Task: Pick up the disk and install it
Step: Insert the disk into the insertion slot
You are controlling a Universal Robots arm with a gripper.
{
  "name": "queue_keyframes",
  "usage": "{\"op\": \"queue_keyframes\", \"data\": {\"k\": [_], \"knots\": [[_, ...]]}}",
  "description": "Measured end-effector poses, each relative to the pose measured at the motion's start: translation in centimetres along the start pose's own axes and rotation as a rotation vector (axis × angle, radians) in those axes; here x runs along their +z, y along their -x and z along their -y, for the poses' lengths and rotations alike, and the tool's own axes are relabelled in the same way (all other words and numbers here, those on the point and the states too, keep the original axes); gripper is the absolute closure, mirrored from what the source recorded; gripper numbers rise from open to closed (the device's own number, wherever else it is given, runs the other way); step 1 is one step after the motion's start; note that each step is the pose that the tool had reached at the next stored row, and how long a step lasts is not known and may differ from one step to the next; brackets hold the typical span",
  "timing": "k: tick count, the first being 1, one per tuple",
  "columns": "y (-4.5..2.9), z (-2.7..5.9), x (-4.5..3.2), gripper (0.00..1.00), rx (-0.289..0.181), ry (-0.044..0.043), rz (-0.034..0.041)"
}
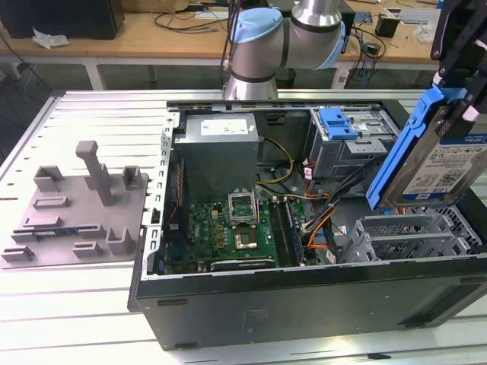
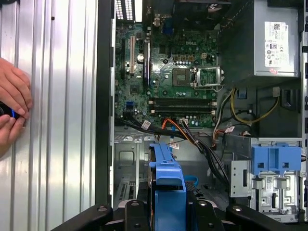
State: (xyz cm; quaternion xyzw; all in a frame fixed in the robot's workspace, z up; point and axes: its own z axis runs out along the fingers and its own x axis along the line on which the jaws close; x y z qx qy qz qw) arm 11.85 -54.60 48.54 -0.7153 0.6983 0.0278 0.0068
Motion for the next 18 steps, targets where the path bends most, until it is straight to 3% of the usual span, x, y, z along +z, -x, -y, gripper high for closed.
{"op": "queue_keyframes", "data": {"k": [18], "knots": [[-0.09, 0.17, 0.73, 0.63, 0.0, -0.0029, -0.0016]]}}
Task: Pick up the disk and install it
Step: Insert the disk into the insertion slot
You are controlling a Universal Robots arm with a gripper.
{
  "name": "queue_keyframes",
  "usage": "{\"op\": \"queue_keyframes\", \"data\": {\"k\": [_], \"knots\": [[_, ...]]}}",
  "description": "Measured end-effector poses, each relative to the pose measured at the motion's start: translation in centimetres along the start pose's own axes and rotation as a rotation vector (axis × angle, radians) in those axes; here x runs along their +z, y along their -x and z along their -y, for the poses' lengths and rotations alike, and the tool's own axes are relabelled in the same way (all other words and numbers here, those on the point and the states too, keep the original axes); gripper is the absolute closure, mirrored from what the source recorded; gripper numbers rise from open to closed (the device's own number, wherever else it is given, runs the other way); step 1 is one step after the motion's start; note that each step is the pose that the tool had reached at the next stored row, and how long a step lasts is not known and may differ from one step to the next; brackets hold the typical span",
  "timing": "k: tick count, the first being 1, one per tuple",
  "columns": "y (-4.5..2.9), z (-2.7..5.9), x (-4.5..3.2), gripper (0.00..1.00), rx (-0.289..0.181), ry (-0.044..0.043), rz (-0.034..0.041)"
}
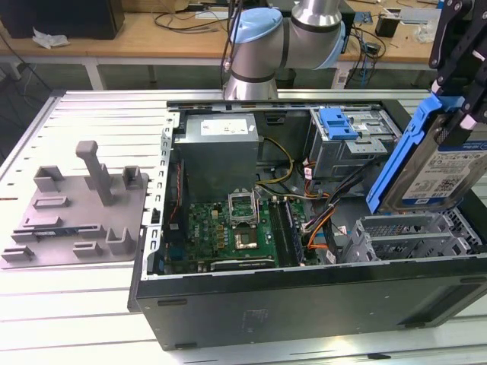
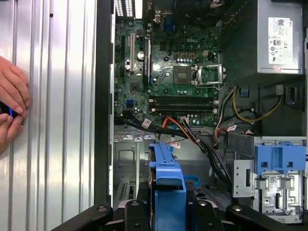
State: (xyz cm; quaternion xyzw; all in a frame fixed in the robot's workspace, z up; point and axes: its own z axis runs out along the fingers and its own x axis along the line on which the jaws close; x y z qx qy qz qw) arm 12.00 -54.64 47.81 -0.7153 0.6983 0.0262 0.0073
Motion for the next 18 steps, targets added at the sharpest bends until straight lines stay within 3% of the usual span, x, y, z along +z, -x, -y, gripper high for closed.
{"op": "queue_keyframes", "data": {"k": [18], "knots": [[-0.17, 0.01, 0.63, 0.63, 0.0, -0.0055, -0.0102]]}}
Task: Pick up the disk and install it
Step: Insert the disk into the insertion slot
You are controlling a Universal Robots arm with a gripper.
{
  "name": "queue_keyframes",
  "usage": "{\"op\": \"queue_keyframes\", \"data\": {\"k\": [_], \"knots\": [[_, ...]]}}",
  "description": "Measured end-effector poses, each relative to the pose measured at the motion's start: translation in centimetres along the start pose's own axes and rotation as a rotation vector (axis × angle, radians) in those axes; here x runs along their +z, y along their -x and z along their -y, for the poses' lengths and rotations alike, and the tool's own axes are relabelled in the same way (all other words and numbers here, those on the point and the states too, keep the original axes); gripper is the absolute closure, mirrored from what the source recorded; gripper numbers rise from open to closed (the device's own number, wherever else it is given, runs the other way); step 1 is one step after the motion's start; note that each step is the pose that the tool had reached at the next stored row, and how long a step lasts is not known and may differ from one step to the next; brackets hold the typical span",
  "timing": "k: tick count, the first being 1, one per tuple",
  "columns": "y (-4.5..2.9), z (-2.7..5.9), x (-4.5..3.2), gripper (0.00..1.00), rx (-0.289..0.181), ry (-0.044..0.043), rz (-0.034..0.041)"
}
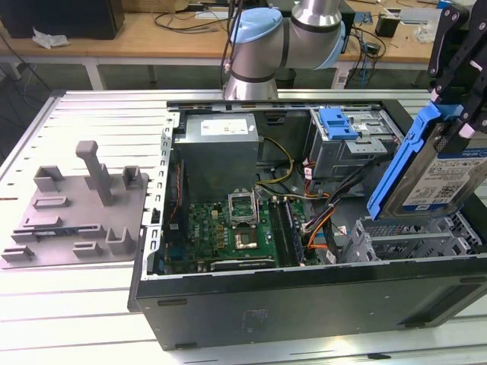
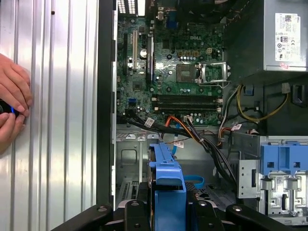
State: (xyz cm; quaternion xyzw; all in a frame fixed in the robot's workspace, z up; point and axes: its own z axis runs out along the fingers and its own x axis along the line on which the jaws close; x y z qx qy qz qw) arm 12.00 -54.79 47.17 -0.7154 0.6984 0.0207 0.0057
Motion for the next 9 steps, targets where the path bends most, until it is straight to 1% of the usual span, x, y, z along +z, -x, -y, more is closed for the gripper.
{"op": "queue_keyframes", "data": {"k": [5, 9], "knots": [[0.0, 0.0, 0.04, 0.63, 0.0, -0.0004, -0.0031], [0.0, 0.0, 0.16, 0.63, 0.0, -0.003, -0.0064]]}}
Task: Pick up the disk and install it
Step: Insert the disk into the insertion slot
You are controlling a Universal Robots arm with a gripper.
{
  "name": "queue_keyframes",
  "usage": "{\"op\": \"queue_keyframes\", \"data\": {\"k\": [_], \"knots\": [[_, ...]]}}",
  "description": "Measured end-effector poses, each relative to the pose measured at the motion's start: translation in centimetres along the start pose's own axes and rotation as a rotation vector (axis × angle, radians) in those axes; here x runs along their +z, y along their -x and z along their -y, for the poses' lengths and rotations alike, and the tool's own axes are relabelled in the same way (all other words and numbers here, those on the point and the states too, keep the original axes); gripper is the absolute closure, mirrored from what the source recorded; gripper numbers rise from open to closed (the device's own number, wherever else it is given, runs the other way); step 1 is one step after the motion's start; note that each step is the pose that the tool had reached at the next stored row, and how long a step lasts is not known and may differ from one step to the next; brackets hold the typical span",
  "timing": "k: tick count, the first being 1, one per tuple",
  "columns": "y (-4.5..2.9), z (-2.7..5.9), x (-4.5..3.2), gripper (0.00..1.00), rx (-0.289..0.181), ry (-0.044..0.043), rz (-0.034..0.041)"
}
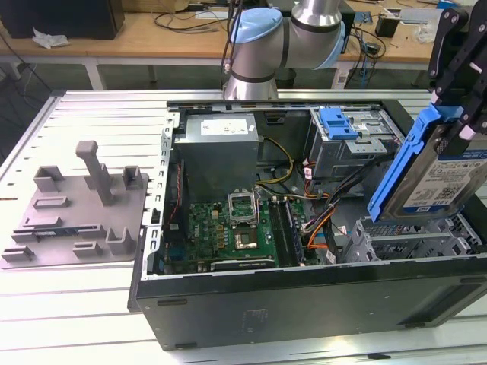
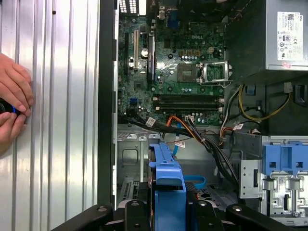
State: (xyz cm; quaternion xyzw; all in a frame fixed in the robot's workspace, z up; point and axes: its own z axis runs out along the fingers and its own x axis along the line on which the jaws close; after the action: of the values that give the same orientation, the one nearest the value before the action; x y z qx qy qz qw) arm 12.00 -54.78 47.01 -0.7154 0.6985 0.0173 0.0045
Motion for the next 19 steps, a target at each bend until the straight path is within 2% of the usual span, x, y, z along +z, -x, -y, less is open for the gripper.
{"op": "queue_keyframes", "data": {"k": [8, 19], "knots": [[0.18, -0.38, 0.2, 0.63, 0.0, -0.0039, -0.0051], [0.29, -0.33, 0.47, 0.63, 0.0, -0.0042, -0.0055]]}}
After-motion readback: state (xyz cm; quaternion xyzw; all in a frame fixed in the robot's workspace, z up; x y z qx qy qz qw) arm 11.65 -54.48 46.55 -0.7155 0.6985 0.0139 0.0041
